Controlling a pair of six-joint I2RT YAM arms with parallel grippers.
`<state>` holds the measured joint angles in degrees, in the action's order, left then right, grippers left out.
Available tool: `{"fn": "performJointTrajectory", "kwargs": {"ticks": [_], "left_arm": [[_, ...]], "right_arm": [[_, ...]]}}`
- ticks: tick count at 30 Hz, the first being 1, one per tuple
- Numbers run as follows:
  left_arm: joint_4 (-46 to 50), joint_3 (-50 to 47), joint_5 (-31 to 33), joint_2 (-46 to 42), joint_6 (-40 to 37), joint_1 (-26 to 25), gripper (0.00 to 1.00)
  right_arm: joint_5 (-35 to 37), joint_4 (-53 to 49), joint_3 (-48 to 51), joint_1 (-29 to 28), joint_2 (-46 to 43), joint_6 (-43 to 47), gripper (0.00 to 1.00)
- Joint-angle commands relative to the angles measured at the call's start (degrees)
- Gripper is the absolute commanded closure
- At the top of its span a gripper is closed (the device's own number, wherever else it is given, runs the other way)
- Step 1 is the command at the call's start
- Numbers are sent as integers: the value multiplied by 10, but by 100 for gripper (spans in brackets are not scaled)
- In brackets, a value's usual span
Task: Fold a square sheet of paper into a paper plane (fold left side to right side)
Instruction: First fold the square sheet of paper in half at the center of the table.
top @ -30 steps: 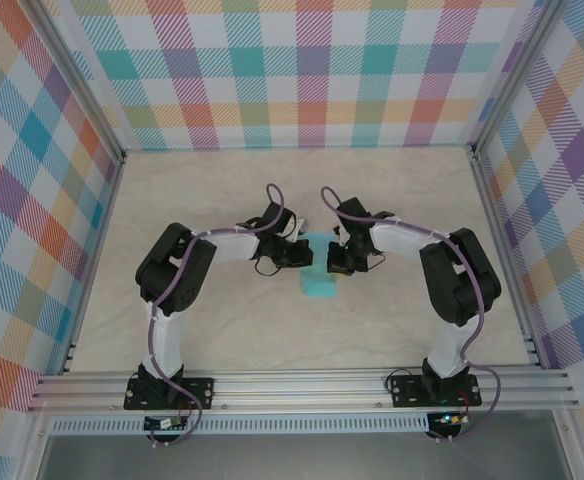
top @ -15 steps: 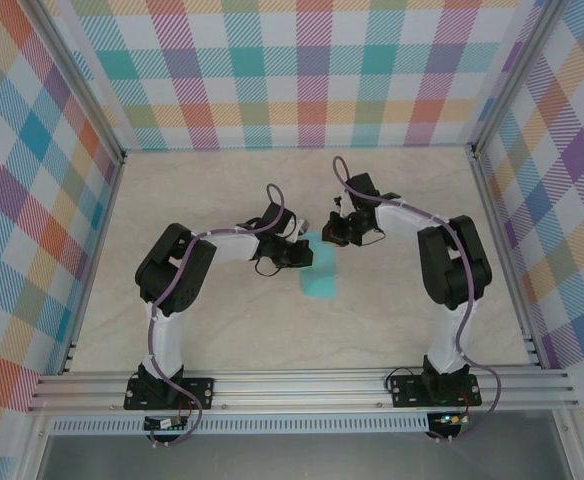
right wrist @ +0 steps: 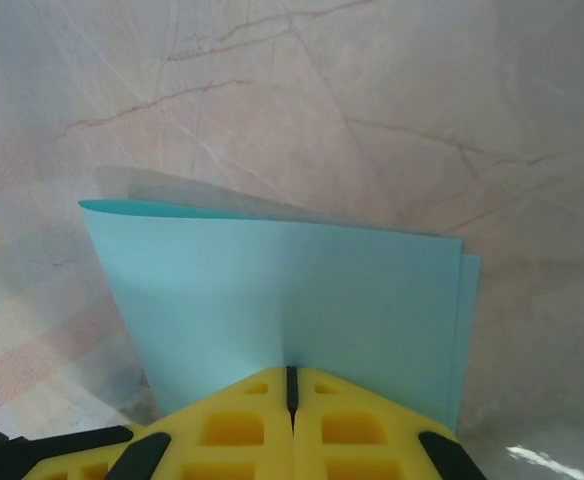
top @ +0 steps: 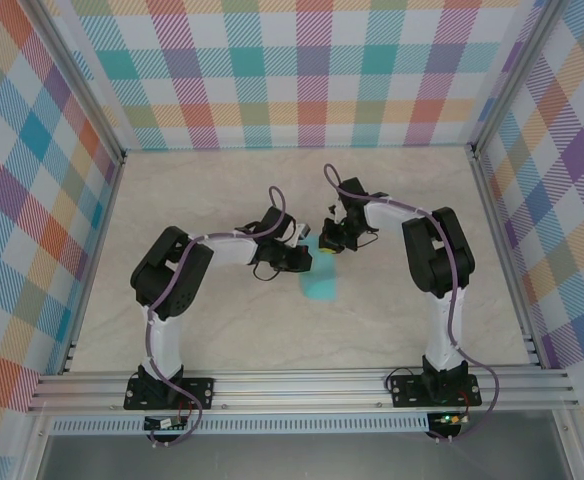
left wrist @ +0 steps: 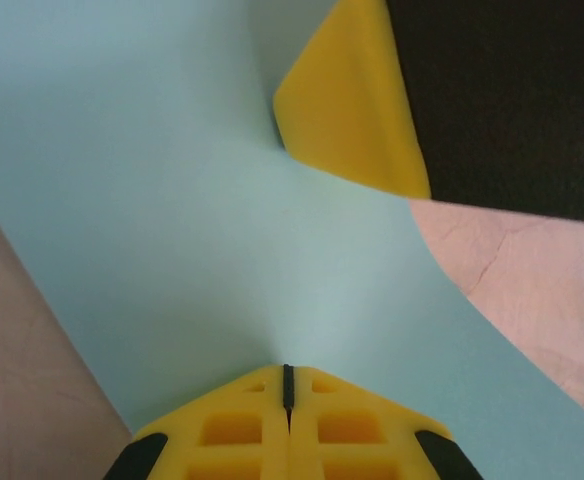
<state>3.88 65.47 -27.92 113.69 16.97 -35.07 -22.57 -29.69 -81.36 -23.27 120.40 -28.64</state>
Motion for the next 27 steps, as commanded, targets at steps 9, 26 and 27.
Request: {"fn": "performJointTrajectory", "kwargs": {"ticks": [9, 26, 27], "left_arm": [[51, -75, -32, -38, -78, -48, 98], [29, -180, -32, -81, -54, -92, 98], [23, -186, -33, -83, -49, -95, 98]], "right_arm": [[50, -46, 2, -1, 27, 7, 96], [53, -49, 0, -2, 27, 4, 96], [53, -49, 0, -2, 27, 3, 96]]}}
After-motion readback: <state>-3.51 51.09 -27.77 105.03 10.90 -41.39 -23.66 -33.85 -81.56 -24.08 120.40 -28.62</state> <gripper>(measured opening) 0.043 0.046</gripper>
